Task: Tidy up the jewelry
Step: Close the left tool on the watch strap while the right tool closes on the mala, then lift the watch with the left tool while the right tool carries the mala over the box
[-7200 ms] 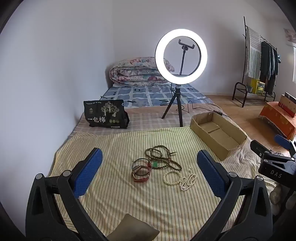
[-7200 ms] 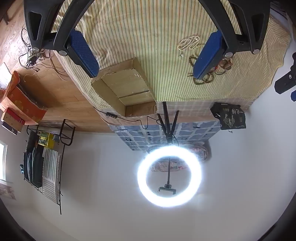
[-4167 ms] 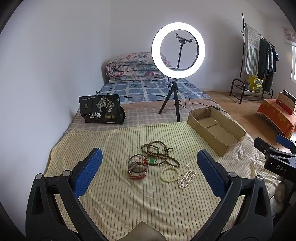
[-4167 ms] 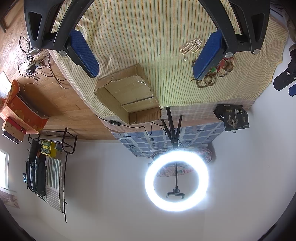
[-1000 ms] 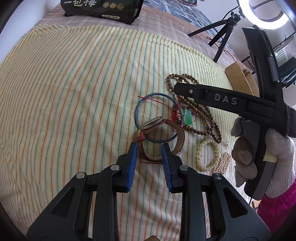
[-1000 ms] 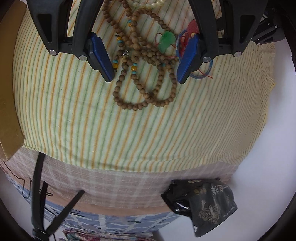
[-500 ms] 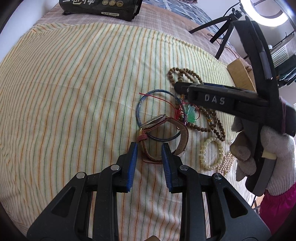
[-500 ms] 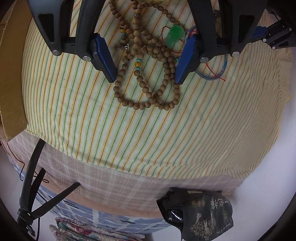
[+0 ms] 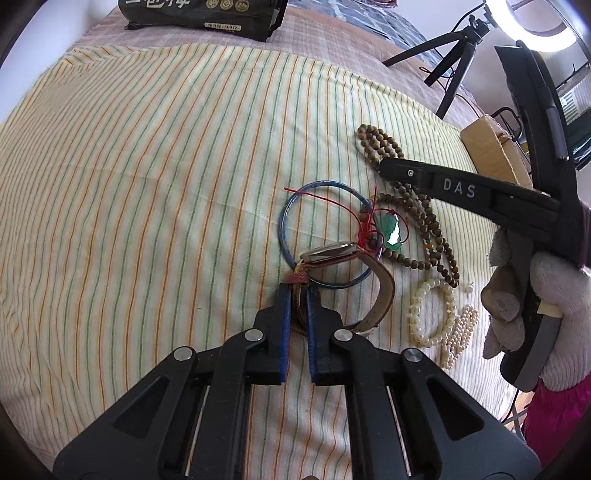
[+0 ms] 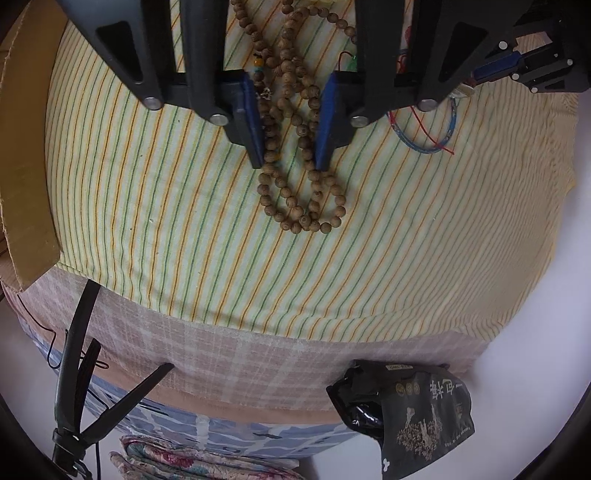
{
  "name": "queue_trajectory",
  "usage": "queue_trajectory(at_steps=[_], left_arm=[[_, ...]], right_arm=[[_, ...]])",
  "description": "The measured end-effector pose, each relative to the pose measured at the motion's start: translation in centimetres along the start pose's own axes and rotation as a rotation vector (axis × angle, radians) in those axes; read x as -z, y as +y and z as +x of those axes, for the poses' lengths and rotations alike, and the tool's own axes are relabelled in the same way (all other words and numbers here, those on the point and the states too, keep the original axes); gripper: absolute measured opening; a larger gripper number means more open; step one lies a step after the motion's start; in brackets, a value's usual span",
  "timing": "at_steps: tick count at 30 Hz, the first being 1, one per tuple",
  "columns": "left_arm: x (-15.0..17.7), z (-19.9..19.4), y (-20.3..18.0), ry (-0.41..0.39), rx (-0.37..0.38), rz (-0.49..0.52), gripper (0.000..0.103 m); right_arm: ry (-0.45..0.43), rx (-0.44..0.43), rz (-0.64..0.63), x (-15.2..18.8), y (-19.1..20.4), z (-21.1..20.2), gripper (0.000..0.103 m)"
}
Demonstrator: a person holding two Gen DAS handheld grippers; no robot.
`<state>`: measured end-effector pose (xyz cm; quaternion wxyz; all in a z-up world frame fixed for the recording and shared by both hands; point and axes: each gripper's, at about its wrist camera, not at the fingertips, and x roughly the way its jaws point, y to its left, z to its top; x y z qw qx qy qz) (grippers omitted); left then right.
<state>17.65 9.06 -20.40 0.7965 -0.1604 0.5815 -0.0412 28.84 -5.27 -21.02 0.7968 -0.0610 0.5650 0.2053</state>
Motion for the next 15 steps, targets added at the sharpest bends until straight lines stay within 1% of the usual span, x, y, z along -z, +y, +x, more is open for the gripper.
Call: queue_trajectory(at_steps=[1,3,10,15], left_arm=[[0.0,-0.1,0.0,-0.005,0.000,0.002,0.005],[0.0,-0.4,-0.1,-0.013,0.003,0.004,0.005],[0.2,-1.2,-0.5,-0.036,0.007,0.018,0.005],[0.1,-2.0,-0.4,-0.063,0.014,0.013,0.005]], right_arm=[[-0.003,-0.012,0.007,0.0,-0.1,0.0,0.012],[-0.006,-0.027,0.015,0.0,-0.2,0.0,0.011],[-0.030,-0.055,0.044,-0.3,-0.7,-0.7,0.010],[-0.068,-0.063,0.061,-0.7,-1.1,-2.1,0.010]])
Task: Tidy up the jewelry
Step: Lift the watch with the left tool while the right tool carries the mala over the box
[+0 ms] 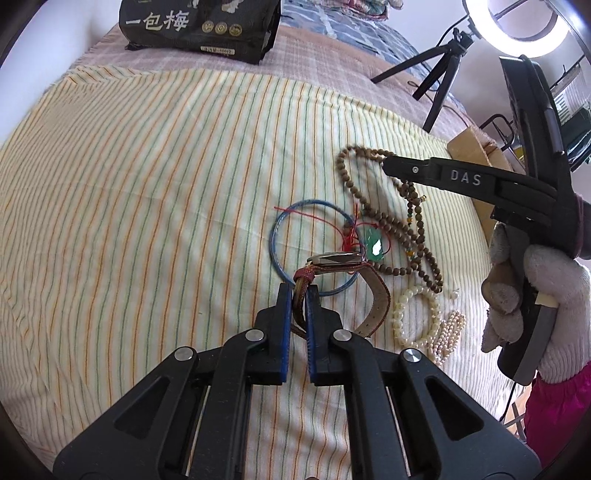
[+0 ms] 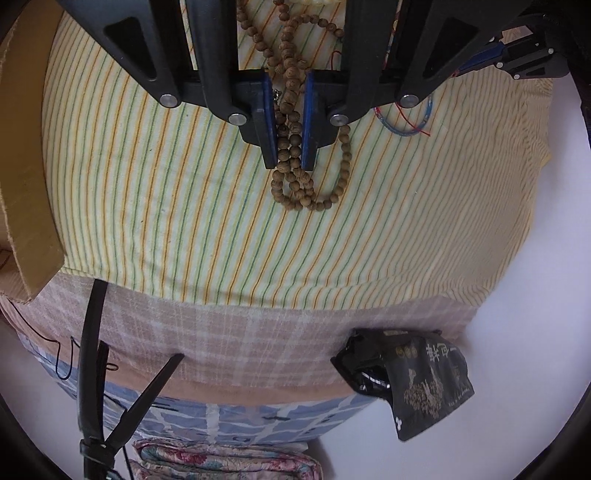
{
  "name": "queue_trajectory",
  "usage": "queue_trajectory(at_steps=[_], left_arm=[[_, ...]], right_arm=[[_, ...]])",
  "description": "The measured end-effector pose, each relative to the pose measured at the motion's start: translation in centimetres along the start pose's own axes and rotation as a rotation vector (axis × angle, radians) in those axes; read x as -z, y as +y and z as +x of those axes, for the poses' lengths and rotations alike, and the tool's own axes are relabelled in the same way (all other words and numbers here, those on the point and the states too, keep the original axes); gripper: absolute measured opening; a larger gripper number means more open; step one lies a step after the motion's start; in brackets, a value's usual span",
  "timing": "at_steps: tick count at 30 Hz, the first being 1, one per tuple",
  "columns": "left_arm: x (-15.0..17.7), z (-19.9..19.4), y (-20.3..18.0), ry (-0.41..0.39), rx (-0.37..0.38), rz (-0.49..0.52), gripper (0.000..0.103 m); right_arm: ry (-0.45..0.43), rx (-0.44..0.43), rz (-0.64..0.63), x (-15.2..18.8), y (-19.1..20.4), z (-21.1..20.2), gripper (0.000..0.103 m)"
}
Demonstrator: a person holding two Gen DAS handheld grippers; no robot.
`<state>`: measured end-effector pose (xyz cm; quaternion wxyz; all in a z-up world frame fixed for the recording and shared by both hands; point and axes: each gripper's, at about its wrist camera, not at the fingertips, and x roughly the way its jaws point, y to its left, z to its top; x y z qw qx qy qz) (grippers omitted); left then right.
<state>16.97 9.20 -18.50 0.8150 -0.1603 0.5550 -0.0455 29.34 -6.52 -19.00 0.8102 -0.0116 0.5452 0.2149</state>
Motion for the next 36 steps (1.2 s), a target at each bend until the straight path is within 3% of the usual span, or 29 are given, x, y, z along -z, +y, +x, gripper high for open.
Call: queue_trajectory(at_steps=[9,17,36], left_arm=[[-0.1,-1.5,-0.4,-0.040,0.010,0.011,0.005],[0.0,-2.9,-1.6,-0.074,0.031,0.027,0.005],[0.8,-7.2,-5.5,-0.157,0.104,0.082,0.005]], right_arm=[[-0.039,-0.020,0.001,-0.2,0.0,-2.2,0.010],[-0.130,-0.034,-0.034,-0.5,1.3,-7.9,0.010],[-0.262,0.061,-0.084,1.6,1.1,-20.1,0.010]])
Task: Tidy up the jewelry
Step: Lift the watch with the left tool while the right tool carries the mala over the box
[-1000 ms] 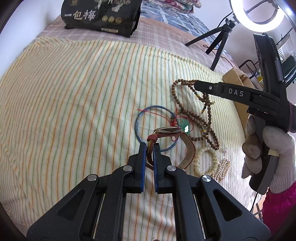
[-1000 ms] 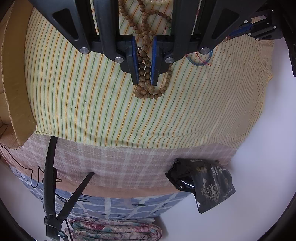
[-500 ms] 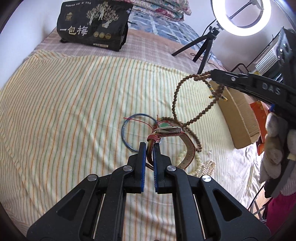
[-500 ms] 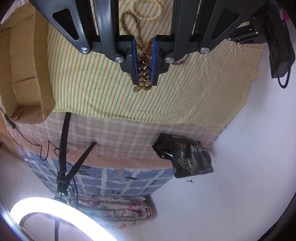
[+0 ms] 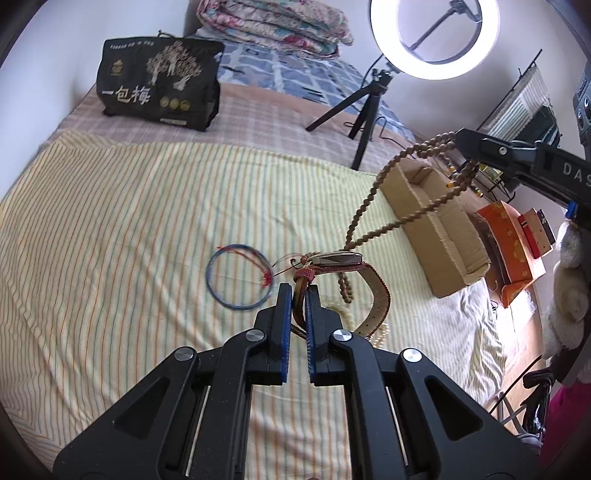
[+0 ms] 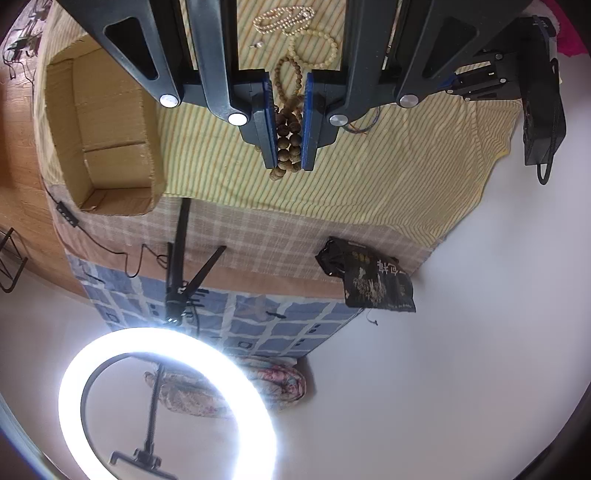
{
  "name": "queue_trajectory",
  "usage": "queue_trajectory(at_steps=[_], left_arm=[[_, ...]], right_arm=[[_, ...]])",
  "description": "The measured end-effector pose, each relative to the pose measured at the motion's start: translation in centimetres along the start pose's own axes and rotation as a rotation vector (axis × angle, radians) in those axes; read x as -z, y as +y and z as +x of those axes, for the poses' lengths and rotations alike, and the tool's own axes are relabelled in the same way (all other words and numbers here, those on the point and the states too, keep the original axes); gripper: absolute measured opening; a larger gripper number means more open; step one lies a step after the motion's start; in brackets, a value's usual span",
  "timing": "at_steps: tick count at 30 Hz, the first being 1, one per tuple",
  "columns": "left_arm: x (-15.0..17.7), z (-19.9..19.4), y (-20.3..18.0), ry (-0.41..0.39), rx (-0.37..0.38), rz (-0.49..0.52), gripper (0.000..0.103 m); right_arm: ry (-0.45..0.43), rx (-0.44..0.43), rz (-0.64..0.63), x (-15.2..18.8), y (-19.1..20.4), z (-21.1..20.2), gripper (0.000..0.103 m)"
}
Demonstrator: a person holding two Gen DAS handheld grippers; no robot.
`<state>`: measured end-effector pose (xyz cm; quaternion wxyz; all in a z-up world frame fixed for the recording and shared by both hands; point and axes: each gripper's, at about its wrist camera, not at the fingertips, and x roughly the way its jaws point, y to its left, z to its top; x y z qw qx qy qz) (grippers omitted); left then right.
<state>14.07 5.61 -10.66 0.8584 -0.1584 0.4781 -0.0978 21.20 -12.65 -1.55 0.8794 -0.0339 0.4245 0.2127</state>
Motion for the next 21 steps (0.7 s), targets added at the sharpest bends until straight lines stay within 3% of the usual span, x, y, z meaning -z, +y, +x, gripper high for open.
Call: queue_trajectory(at_steps=[21], left_arm=[[-0.4,-1.7,-4.8,-0.033,0.045,0.059,0.005]], right_arm=[[-0.134,0.098,0.009,-0.7,-3.4,-10.2,0.010]])
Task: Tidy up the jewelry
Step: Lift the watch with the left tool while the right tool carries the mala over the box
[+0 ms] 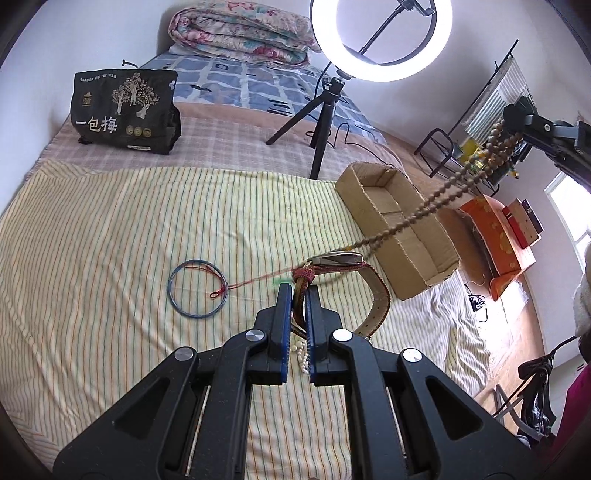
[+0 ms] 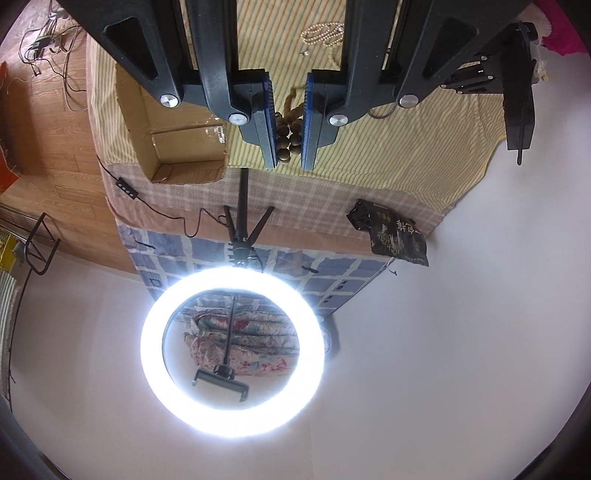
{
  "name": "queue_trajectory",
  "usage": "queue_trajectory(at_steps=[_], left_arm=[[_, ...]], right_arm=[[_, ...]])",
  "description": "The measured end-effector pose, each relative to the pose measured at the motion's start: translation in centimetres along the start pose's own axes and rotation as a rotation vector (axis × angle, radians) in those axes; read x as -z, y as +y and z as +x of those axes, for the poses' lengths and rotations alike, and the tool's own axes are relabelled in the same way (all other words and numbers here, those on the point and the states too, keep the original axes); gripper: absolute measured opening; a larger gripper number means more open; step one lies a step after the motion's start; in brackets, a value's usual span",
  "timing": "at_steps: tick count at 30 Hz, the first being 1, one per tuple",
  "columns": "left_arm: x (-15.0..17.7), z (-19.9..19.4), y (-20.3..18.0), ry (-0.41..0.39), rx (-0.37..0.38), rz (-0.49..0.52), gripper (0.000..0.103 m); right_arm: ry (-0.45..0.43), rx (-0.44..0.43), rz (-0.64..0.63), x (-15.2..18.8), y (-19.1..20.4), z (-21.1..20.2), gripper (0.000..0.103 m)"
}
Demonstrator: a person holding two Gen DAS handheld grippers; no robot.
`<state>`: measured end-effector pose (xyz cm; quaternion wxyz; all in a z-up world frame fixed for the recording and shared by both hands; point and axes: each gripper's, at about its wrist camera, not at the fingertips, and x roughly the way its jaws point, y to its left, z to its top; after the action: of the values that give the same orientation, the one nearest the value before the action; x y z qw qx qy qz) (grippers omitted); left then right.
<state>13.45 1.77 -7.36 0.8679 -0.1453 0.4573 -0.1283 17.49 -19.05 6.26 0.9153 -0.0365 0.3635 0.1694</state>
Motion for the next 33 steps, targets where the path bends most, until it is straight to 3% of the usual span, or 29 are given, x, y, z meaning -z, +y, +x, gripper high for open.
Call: queue_trajectory(at_steps=[33], left_arm=[[-0.5,-0.9,-0.4,-0.013,0.007,0.014,0.005]], right_arm=[[-0.122,0.078,-0.039,-2.3,-0.3,-6.4,0.010]])
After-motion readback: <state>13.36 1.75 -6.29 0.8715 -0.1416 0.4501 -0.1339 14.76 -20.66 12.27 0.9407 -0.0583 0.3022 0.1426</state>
